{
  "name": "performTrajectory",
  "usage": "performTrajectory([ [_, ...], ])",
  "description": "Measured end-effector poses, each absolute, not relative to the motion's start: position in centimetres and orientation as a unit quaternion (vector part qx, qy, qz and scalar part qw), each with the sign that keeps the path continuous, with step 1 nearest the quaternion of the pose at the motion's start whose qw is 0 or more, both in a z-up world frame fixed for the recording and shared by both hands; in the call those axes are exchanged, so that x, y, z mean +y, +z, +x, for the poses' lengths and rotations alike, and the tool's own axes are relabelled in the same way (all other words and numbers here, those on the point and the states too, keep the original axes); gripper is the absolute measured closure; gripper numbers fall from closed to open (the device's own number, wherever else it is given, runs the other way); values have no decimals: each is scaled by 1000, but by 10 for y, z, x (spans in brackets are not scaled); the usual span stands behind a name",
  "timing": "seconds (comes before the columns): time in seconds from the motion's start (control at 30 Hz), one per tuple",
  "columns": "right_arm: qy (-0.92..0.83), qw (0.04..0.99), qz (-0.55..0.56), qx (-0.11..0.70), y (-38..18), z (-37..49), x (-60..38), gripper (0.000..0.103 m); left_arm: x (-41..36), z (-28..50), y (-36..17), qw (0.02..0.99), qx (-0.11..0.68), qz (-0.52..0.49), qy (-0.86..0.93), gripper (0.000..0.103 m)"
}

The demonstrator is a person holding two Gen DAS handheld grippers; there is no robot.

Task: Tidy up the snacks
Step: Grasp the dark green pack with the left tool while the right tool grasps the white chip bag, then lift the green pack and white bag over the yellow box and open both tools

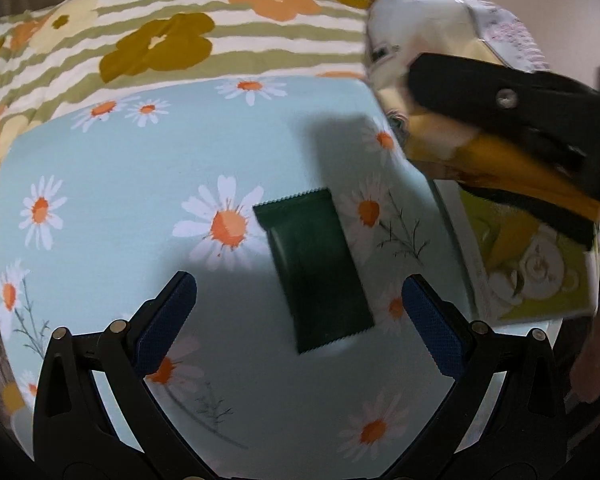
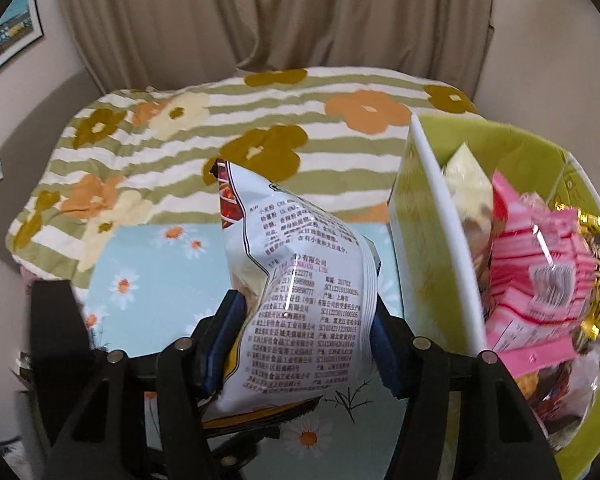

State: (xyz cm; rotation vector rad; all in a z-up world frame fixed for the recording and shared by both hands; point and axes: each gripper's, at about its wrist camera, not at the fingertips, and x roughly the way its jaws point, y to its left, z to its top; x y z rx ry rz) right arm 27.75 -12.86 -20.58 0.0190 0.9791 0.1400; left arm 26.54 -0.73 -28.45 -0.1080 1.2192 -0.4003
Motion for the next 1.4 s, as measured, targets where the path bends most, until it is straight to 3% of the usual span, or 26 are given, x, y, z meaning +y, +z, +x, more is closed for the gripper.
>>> performTrajectory([
  [0.27, 104, 883, 28, 457, -195, 284, -151, 48, -26, 266, -289, 816, 561, -38, -138, 5],
  [0.4, 119, 883, 29, 454, -194, 285, -158, 48, -35, 265, -297, 813, 568, -30, -121, 25],
  [0.6, 138, 880, 34, 452, -190, 287, -167, 48, -50, 265, -302, 814, 574, 9, -92, 29],
  [0.73, 148, 879, 36, 451, -188, 287, -171, 48, -55, 263, -302, 815, 572, 46, -77, 50],
  [0.8, 152, 879, 38, 451, -187, 287, -174, 48, -51, 264, -301, 814, 574, 43, -78, 55],
  [1.03, 155, 879, 43, 448, -184, 284, -175, 47, -36, 266, -299, 813, 574, 12, -97, 61],
  [1.4, 136, 884, 55, 445, -177, 274, -172, 48, 8, 262, -288, 811, 572, -65, -106, 61],
])
